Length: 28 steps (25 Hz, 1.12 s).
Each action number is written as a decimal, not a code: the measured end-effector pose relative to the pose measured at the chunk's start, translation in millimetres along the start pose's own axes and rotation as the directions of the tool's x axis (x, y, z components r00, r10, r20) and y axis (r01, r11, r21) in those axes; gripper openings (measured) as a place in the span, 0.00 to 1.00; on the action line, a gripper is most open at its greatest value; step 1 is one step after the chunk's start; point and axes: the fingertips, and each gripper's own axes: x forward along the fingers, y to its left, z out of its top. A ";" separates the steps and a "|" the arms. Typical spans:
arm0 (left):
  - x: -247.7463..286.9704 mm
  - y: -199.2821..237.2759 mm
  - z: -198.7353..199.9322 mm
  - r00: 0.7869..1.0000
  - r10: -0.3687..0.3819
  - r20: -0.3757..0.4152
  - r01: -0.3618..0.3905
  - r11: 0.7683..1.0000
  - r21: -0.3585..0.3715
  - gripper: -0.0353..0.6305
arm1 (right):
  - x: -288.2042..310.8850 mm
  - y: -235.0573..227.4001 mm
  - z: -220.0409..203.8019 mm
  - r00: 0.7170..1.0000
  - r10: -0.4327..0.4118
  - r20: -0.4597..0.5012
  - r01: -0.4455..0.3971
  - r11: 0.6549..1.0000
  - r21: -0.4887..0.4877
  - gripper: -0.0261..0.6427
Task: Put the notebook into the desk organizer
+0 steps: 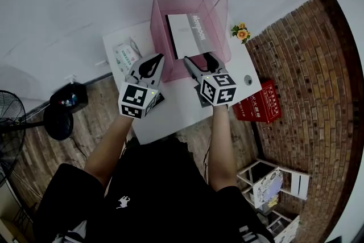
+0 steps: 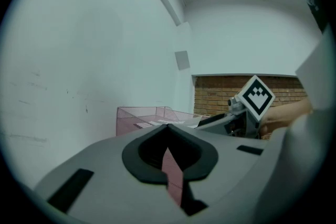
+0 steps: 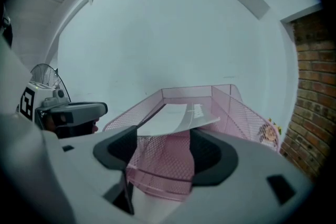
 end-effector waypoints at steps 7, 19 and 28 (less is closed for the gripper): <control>-1.3 2.7 3.2 1.000 0.007 0.002 -0.007 1.000 0.007 0.06 | -1.7 -3.3 -3.0 0.999 -0.039 -0.011 0.039 0.999 -0.009 0.38; -3.7 1.6 6.6 1.000 0.001 0.008 -0.002 1.000 0.014 0.06 | -7.4 -14.5 -2.4 0.994 -0.110 -0.028 0.109 0.994 -0.029 0.21; -6.3 0.9 10.3 1.000 -0.001 0.012 0.001 1.000 0.014 0.06 | -8.2 -26.4 -9.6 0.961 -0.260 -0.095 0.235 0.949 -0.212 0.24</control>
